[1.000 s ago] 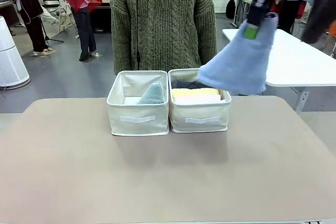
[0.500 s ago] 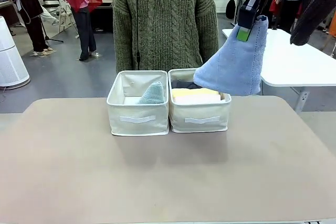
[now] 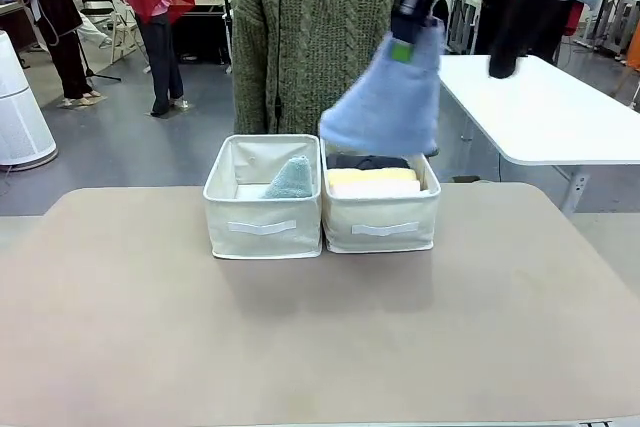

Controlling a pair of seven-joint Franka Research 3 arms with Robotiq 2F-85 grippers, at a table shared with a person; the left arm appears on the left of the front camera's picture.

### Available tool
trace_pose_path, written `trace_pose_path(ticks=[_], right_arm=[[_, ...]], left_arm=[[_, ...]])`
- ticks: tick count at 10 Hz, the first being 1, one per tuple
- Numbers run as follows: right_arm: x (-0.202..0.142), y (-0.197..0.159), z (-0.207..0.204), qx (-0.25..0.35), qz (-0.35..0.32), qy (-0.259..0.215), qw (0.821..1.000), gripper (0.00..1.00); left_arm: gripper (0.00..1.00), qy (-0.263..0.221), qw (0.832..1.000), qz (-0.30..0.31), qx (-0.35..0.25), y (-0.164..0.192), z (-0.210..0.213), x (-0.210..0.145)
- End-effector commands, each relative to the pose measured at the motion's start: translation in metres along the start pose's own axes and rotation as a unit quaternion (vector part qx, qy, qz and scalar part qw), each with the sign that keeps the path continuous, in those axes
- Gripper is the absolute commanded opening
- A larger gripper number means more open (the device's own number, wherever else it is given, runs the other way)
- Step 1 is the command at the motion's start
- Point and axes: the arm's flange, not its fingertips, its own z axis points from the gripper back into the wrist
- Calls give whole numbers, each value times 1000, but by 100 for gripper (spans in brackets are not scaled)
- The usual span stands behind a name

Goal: Sort the towels based on their folding style.
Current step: Pick up another triangle-folded towel from the table and place it in the left Fabric basket.

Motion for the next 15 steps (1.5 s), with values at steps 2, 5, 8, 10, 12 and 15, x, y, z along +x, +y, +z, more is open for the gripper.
trace_pose_path(ticks=[2,5,8,10,12,15], right_arm=[[60,-51,-33,-2,81,-41,996,15],[98,-73,-91,65,124,-107,984,15],[123,-77,-130,98,132,-142,976,15],[120,-68,-133,88,126,-124,980,15],[120,-68,-133,88,126,-124,980,15],[122,-69,-137,94,124,-127,980,15]], left_arm=[[100,11,1000,-6,4,-4,-1,-2],[100,11,1000,-6,4,-4,-1,-2],[100,11,1000,-6,4,-4,-1,-2],[100,11,1000,-6,4,-4,-1,-2],[100,11,1000,-6,4,-4,-1,-2],[100,11,1000,-6,4,-4,-1,-2]])
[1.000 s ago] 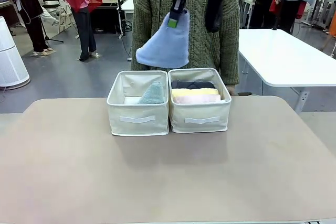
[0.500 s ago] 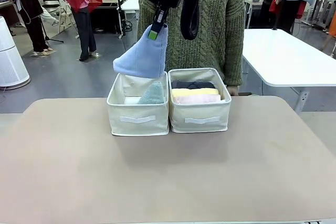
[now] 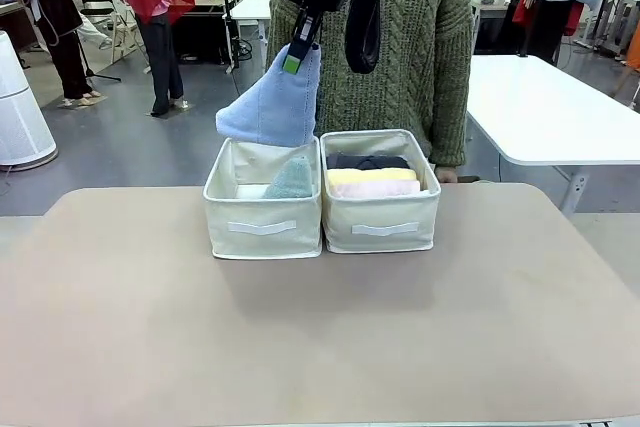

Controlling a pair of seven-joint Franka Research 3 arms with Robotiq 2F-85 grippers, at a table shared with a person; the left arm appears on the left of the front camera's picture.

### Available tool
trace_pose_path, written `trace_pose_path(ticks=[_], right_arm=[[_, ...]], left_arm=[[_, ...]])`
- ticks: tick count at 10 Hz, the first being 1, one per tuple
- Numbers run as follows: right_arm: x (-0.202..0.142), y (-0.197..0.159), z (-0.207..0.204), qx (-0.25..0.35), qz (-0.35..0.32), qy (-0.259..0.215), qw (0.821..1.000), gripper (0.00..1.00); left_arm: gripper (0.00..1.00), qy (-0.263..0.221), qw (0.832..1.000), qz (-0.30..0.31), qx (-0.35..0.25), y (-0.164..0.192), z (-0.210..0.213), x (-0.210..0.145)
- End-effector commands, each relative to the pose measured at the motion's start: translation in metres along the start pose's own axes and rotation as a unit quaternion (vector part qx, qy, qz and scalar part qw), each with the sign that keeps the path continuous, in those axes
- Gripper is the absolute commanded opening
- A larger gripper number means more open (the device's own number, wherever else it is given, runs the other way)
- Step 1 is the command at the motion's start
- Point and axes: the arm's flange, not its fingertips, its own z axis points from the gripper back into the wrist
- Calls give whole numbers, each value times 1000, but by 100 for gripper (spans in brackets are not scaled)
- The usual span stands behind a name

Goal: Sort the towels based on their folding style.
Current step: Pick up another triangle-folded towel from the table and place it in the left Fabric basket.

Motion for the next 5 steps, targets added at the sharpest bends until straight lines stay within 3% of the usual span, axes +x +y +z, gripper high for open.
trace_pose_path(ticks=[1,3,5], right_arm=[[2,-6,-8,7,39,-11,999,15],[5,-15,-22,31,95,-12,995,15],[5,-27,-36,41,92,-24,995,15]], left_arm=[[100,11,1000,-5,4,-4,-1,-3],[100,11,1000,-5,4,-4,-1,-3],[100,11,1000,-5,4,-4,-1,-3]])
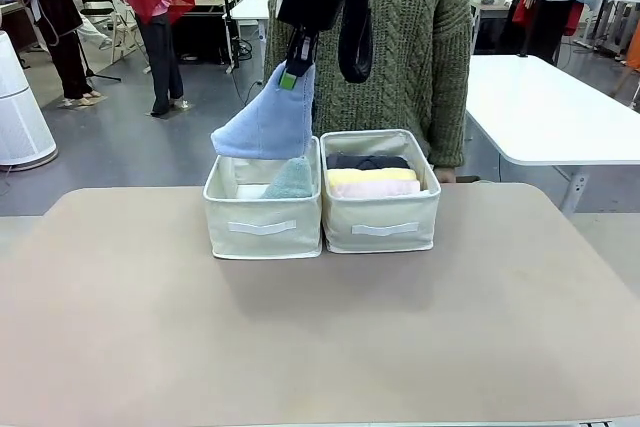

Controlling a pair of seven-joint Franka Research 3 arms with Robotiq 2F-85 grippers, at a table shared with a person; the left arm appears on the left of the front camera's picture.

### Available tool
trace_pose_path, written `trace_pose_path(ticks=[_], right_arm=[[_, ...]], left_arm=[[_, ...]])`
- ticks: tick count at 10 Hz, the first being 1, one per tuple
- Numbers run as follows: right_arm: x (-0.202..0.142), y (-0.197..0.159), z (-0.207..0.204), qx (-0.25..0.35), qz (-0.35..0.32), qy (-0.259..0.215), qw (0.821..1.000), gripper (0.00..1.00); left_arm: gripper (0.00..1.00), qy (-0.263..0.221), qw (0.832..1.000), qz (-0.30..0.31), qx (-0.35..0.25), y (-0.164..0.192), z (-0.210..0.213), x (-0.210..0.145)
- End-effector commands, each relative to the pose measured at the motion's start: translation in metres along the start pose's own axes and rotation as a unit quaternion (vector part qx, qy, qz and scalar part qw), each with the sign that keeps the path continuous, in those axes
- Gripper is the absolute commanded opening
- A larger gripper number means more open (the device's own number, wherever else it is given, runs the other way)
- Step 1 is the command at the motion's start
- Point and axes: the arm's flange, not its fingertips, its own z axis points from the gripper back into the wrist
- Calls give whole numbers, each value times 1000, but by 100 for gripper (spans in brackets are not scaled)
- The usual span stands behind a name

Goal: Sort the towels based on their folding style.
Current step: Pick up another triangle-folded towel from the table and place it in the left Fabric basket.

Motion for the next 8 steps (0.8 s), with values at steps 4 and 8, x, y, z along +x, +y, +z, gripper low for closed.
trace_pose_path(ticks=[4,8], right_arm=[[-2,-24,-31,31,5,-12,999,15],[-16,-24,-58,55,-2,1,998,15]], left_arm=[[100,11,1000,-5,4,-4,-1,-3],[100,11,1000,-5,4,-4,-1,-3]])
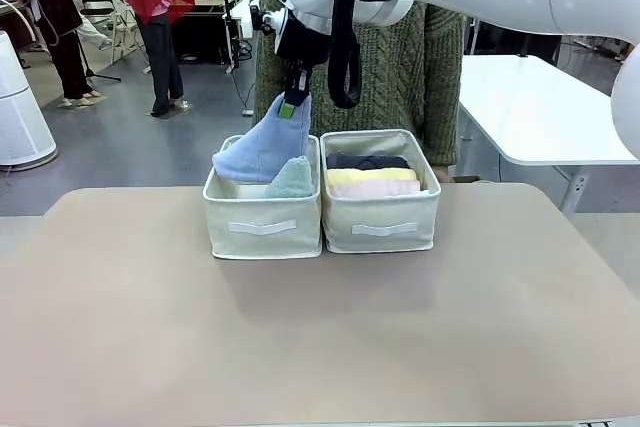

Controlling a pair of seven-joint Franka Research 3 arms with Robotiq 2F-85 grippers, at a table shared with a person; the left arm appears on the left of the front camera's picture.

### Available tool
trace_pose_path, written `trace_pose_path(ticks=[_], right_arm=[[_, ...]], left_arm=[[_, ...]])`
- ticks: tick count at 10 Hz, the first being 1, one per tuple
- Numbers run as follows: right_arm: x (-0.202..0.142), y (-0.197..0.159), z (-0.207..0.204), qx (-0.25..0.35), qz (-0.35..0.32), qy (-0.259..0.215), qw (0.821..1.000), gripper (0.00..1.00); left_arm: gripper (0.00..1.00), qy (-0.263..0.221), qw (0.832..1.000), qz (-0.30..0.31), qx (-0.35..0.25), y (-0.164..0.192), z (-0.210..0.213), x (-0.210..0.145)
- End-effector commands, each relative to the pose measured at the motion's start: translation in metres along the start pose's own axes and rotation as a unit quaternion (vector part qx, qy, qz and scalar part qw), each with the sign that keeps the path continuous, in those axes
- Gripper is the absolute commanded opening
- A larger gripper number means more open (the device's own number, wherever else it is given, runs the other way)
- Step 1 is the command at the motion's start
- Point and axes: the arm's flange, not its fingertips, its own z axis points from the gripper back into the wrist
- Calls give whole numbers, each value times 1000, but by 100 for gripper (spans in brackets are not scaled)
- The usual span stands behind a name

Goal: Sort the towels based on their folding style.
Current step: Pick up another triangle-folded towel from the table and place it in the left Fabric basket.

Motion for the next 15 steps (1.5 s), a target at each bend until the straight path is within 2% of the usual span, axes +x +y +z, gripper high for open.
trace_pose_path(ticks=[1,7,15], right_arm=[[-4,-10,4,14,1,0,1000,15],[-24,-10,-24,41,-14,21,999,15],[-30,-18,-71,61,-19,-7,998,15]], left_arm=[[100,11,1000,-5,4,-4,-1,-3],[100,11,1000,-5,4,-4,-1,-3],[100,11,1000,-5,4,-4,-1,-3]])
